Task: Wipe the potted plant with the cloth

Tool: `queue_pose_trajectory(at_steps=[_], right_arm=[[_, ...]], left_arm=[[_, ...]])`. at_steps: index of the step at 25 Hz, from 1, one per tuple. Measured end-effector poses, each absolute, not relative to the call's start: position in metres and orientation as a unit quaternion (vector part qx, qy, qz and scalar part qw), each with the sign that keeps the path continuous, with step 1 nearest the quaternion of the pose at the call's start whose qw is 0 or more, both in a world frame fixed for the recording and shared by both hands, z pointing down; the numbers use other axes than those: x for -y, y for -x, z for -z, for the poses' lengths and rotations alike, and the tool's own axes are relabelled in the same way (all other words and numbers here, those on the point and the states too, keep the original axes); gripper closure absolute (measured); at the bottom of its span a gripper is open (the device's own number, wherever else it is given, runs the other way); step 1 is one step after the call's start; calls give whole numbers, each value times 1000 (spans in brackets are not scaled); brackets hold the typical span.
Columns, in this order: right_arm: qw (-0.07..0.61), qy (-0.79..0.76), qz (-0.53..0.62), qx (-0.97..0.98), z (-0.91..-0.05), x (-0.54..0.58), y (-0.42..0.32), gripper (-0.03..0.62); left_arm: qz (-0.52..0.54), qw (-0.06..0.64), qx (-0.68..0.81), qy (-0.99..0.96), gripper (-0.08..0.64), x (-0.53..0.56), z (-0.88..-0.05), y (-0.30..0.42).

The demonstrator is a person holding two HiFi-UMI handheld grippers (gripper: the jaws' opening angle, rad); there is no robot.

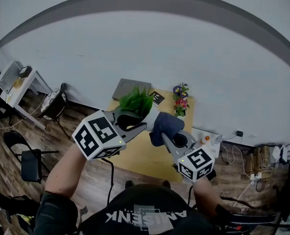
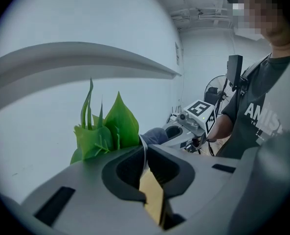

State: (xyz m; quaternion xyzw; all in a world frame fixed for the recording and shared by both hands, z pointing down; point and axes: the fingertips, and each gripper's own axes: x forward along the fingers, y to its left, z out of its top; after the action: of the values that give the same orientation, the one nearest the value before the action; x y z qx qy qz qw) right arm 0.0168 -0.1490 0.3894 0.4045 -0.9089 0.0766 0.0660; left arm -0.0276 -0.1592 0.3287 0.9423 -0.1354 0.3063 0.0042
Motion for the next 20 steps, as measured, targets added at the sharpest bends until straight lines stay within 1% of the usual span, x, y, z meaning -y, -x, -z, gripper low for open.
queue_pose_trajectory(at_steps=[8,10,14,20], right_arm=[[68,-420,-94,900,-394,147,-34,565],[53,-416,-91,903,-380,143,-36,565],[36,-405,-51,912,-344,138,-30,565],[17,-381,-10,924,-302,135,-13,565]], left_arm=[[-296,-32,131,-946,537,160,-326,25],[-300,-40,131,-944,537,161,-330,26],[-309,-62,113,-942,537,153,-337,26],[-298,-60,95,-948,537,145,-337,26]])
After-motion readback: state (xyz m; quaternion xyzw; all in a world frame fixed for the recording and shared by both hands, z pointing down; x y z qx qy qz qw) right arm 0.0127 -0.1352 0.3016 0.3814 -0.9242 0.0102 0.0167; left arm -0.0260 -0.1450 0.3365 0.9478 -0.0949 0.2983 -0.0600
